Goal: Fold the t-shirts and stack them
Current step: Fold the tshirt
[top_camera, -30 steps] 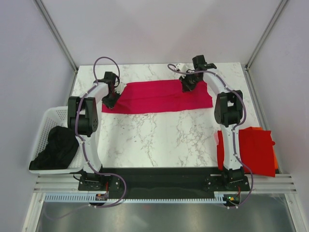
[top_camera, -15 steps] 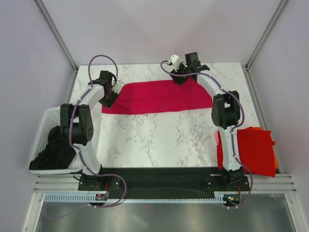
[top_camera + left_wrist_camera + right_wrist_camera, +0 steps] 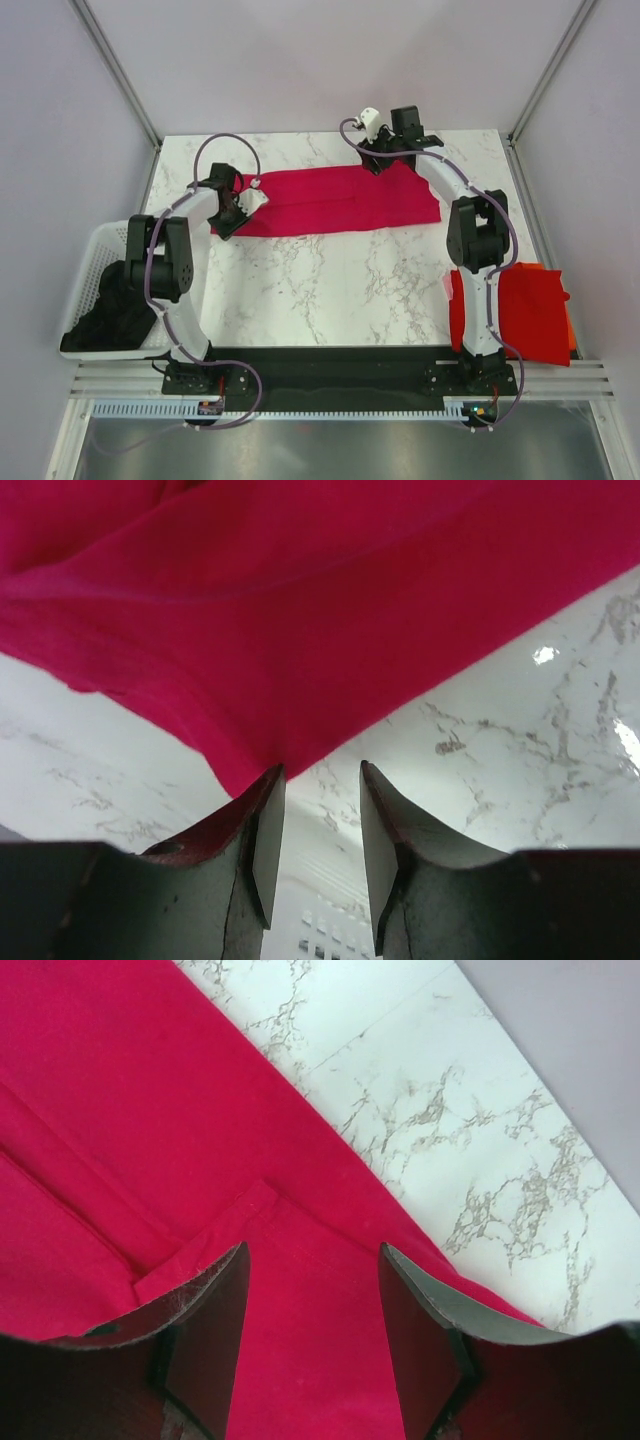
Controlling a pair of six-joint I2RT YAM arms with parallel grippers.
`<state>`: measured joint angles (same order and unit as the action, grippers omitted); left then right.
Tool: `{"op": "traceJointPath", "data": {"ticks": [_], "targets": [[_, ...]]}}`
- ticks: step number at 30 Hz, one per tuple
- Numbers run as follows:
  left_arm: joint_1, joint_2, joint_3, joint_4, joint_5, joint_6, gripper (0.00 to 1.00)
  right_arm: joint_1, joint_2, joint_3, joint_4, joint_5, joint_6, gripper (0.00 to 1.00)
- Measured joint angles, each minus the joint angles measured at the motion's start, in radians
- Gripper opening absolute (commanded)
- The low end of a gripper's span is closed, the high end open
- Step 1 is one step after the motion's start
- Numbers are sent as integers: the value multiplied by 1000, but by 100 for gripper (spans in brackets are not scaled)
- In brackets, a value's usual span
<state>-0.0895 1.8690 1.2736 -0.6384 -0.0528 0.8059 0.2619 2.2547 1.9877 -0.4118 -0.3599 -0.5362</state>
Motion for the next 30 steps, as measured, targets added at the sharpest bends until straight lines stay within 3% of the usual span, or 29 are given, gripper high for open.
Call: {"op": "traceJointPath", "data": {"ticks": [10, 13, 14, 21, 30], "targets": [[-5, 79, 55, 47, -11, 27, 42, 0, -24, -72, -1, -2, 17, 62], [-5, 88, 55, 51, -24, 35, 17, 0, -30, -89, 0, -4, 21, 62], [-6, 90, 55, 50, -26, 37, 2, 0, -30, -92, 0, -5, 23, 62], [-19, 59, 14, 42, -46, 44, 2, -1, -32, -111, -7, 34, 41, 59], [-157, -229, -130, -162, 27, 60, 2, -46, -32, -93, -184, 132, 52, 56]]}}
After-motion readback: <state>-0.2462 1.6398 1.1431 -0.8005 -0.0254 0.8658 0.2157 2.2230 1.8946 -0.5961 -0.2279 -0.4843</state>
